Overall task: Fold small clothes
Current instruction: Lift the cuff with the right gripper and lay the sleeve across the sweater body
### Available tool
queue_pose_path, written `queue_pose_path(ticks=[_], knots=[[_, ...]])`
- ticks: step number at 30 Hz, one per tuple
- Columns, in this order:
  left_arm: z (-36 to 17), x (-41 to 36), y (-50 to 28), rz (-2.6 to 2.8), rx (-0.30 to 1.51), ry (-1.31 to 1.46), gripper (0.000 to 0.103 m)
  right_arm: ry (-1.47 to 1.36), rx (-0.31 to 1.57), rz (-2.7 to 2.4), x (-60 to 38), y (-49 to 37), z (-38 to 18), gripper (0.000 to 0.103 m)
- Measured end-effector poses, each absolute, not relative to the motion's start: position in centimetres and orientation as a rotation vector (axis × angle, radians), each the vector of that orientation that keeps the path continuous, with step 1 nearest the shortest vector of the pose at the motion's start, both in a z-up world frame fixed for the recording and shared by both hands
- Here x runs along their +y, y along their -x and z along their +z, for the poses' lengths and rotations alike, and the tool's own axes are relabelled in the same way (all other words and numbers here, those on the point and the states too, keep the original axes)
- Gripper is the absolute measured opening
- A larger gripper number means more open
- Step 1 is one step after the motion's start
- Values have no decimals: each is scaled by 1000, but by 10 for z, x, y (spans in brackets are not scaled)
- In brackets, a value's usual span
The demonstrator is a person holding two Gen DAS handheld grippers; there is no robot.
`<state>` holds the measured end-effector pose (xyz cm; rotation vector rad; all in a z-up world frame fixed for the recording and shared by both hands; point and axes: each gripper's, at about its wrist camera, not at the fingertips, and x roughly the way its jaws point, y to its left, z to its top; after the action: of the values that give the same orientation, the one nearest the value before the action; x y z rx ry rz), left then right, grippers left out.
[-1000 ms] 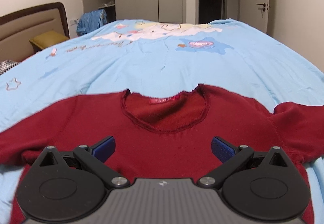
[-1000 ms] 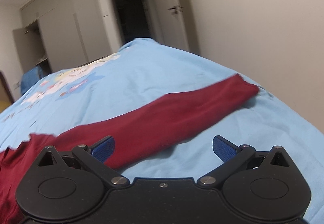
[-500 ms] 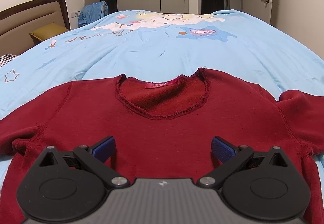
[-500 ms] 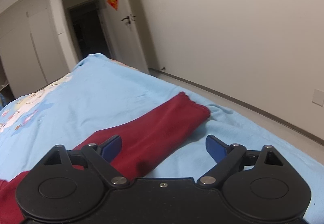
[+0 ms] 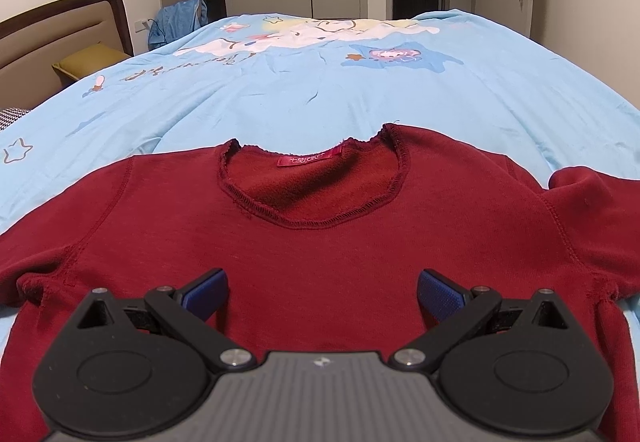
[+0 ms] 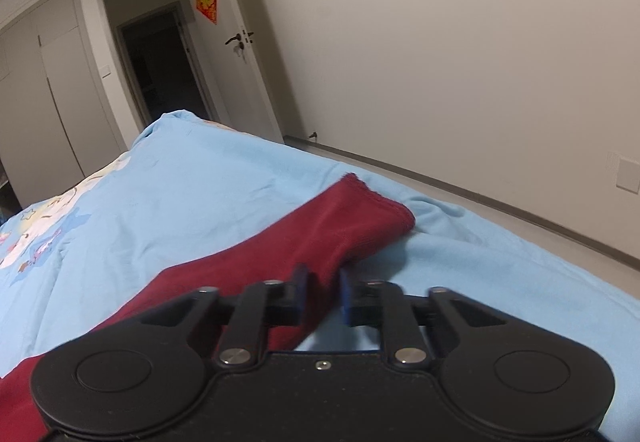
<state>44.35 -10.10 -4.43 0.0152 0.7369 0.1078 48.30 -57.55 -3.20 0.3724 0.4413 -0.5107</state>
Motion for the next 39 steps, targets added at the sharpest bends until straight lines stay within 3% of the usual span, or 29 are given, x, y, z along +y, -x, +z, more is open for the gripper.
queue_pose_path(ticks=[12, 26, 33, 39], knots=[[-17, -82, -435, 113, 710, 30, 103, -197, 322, -357, -516, -482, 33, 5], [30, -19, -407, 172, 645, 122, 103, -28, 259, 83, -339, -488, 114, 5], [43, 27, -392, 219, 616, 186, 103, 5, 301, 277, -232, -478, 113, 5], [43, 63, -381, 253, 604, 236, 103, 21, 372, 361, -156, -468, 78, 5]])
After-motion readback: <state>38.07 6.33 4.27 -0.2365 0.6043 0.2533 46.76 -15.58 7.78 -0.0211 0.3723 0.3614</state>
